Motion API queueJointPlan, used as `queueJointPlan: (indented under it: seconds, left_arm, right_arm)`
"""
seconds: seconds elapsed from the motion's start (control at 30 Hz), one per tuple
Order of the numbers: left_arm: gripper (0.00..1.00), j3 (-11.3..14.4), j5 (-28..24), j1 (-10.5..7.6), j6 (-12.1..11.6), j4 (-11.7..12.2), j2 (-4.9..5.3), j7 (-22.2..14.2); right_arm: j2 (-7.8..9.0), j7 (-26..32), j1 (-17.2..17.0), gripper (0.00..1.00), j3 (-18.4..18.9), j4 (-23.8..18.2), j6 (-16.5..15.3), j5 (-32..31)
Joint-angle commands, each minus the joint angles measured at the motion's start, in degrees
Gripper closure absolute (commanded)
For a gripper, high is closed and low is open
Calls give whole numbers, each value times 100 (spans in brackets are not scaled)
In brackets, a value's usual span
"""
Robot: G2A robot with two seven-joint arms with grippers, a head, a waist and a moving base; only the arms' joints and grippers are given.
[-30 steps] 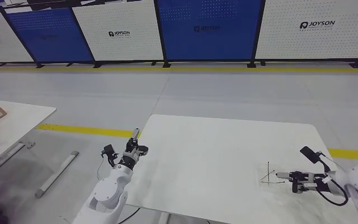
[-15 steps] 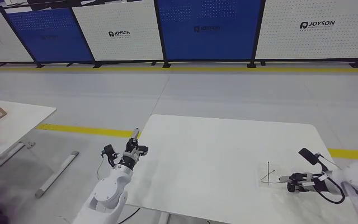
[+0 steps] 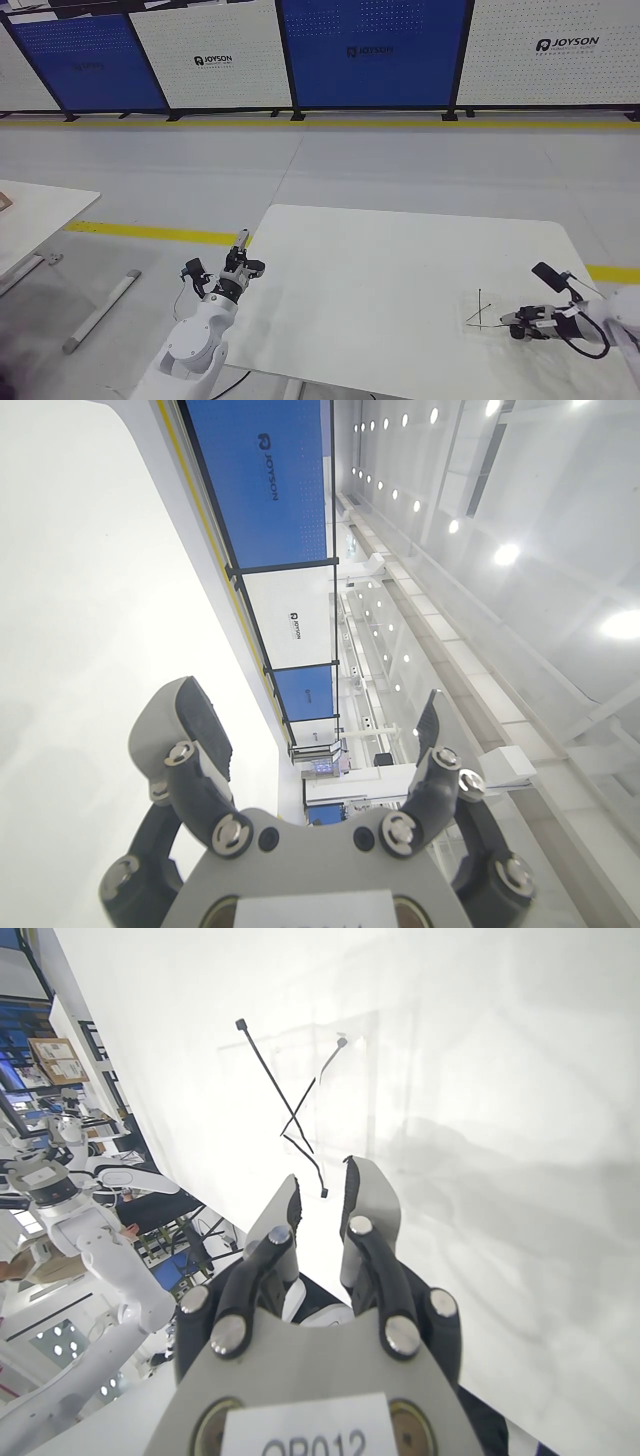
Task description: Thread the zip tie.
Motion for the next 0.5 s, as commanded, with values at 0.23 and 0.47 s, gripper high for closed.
queueJointPlan:
  seconds: [0.23,0.47]
  left_arm:
    - [0,0,0,0,0,0,0,0]
    - [0,0,0,0,0,0,0,0]
  right_arm:
    - [3,3,72,86,-96,23,77,-72]
    - [5,10,120,100,-145,38,100,-70]
